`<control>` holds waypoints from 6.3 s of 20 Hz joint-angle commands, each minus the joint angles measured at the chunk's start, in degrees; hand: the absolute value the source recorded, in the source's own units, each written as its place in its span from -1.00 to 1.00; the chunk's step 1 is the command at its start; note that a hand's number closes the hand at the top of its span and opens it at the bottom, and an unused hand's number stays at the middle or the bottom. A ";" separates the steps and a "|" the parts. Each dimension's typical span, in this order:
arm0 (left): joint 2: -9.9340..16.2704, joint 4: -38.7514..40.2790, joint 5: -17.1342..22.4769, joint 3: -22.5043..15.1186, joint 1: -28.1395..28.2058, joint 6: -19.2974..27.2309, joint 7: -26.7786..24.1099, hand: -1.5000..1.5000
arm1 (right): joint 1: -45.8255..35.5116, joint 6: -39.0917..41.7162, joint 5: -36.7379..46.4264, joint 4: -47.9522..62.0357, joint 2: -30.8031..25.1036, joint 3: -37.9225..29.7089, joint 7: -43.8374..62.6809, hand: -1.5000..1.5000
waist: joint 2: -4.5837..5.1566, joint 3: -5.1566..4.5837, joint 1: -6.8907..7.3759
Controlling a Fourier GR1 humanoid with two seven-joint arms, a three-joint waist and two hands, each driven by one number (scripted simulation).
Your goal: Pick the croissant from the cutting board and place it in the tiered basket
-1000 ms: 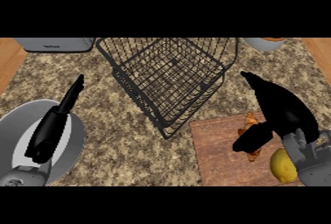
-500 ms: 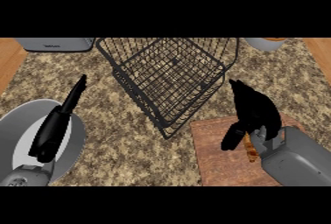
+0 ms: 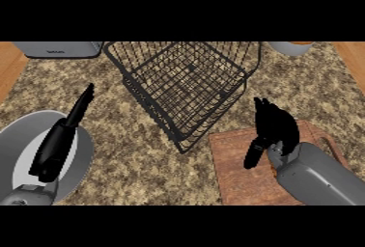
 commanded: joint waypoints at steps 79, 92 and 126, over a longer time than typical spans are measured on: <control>-6.22 -3.44 -5.71 8.02 2.43 -8.59 0.52 0.00 | 48.10 -2.15 44.67 -56.30 11.73 -19.50 -4.40 1.00 | -0.16 0.02 -0.79; -7.97 0.26 -8.16 7.18 -1.67 -7.48 0.55 0.00 | 13.80 17.74 46.48 -54.93 17.60 -17.95 2.19 1.00 | 0.02 -0.21 0.37; -8.41 -1.85 -7.41 6.90 -1.73 -10.36 -0.26 0.00 | -34.79 -28.32 27.95 32.68 29.70 -40.69 -16.65 -1.00 | 1.12 0.07 3.93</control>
